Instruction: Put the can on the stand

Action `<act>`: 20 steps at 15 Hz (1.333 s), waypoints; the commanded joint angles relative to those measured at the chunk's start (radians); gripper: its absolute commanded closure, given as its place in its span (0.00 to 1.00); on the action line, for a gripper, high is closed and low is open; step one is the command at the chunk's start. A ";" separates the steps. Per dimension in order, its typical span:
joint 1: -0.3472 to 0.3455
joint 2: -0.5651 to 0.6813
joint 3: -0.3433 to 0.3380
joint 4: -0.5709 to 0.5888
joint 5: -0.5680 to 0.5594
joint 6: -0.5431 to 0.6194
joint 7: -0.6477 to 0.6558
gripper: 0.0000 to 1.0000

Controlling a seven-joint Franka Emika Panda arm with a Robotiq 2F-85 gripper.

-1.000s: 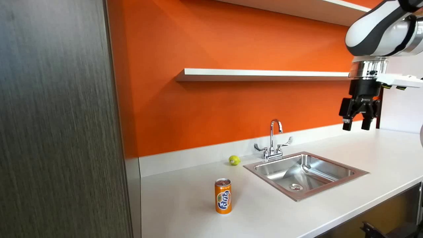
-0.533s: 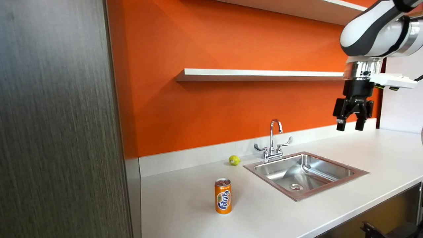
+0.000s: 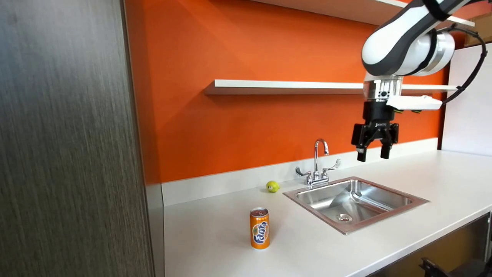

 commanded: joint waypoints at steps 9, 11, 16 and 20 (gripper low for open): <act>0.082 0.118 0.208 -0.014 0.035 0.057 0.275 0.00; 0.098 0.151 0.221 -0.011 0.040 0.079 0.284 0.00; 0.150 0.216 0.239 -0.012 0.094 0.111 0.281 0.00; 0.185 0.266 0.259 -0.012 0.125 0.152 0.280 0.00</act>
